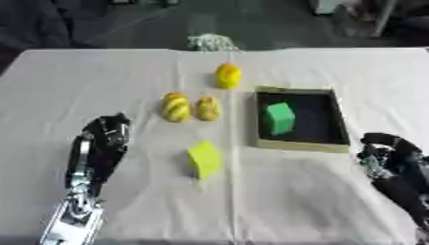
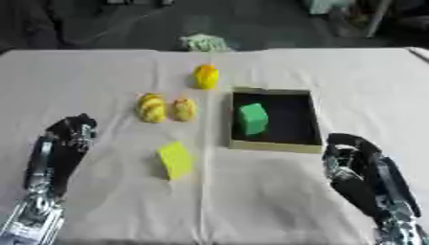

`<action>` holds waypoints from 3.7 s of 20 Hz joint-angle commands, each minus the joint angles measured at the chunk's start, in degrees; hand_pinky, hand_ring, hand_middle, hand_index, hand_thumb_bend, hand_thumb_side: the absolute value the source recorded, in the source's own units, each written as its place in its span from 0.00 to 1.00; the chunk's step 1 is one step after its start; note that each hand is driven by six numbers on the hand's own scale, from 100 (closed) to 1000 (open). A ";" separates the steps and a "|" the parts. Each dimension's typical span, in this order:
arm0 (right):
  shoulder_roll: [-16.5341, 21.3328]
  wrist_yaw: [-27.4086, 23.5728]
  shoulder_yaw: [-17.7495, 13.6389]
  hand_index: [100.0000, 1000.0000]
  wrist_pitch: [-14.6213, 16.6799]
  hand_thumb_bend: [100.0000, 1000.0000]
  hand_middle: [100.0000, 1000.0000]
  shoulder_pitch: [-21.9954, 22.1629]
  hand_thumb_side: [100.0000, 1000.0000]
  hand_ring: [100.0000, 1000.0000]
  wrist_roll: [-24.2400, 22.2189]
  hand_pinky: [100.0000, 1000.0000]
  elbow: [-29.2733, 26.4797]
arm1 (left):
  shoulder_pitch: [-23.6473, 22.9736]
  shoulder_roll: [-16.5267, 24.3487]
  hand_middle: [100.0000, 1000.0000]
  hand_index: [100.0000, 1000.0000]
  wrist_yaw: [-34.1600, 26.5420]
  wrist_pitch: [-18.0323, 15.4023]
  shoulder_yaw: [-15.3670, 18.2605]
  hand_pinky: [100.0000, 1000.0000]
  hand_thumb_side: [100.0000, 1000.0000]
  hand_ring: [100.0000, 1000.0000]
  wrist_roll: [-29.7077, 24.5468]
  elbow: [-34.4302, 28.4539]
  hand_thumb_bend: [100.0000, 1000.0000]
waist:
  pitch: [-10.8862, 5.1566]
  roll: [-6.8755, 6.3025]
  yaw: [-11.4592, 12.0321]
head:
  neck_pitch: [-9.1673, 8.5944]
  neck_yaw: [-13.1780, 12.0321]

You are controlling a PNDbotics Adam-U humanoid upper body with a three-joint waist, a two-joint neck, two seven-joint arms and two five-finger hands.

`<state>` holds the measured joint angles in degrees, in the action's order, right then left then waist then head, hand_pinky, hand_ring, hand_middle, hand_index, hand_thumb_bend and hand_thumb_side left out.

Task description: Pick up objects on the table and place them in the box.

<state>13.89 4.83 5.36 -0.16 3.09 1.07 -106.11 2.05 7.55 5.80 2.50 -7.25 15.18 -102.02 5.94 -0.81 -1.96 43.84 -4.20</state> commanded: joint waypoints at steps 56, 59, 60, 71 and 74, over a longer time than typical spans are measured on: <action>1.51 -0.11 0.33 0.72 -0.28 0.00 0.65 0.27 0.19 0.58 -0.32 0.57 -0.27 | 32.04 32.32 0.82 0.90 36.55 -20.53 -24.79 0.83 0.10 0.84 -59.93 5.18 0.22 | -1.89 -1.64 -3.70 | 0.28 -0.11; 1.40 -0.21 0.39 0.72 -0.30 0.00 0.65 0.27 0.19 0.58 -0.38 0.57 -0.26 | 32.69 30.22 0.84 0.92 39.15 -21.87 -25.01 0.85 0.10 0.86 -57.91 8.91 0.23 | -1.85 -1.51 -3.85 | 0.28 -0.12; 1.36 -0.24 0.41 0.72 -0.29 0.00 0.65 0.27 0.19 0.58 -0.40 0.57 -0.27 | 32.88 29.66 0.84 0.92 39.72 -22.35 -25.12 0.85 0.11 0.87 -57.43 9.86 0.24 | -1.83 -1.45 -3.91 | 0.28 -0.13; 1.21 -0.40 0.48 0.72 -0.32 0.00 0.65 0.25 0.19 0.58 -0.53 0.57 -0.27 | 34.25 26.81 0.87 0.94 41.76 -23.32 -24.92 0.88 0.13 0.89 -52.56 12.65 0.25 | -1.75 -1.22 -4.07 | 0.28 -0.15; 1.19 -0.43 0.54 0.72 -0.32 0.00 0.65 0.20 0.19 0.58 -0.60 0.58 -0.27 | 34.54 26.38 0.87 0.94 41.69 -23.77 -25.23 0.88 0.12 0.89 -53.30 13.17 0.25 | -1.76 -1.18 -4.18 | 0.28 -0.20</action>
<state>14.78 4.54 5.84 -0.51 3.60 0.53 -105.93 35.47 33.39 47.41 -21.04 -32.99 -38.08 -88.57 4.64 -2.16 -6.07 43.85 -4.40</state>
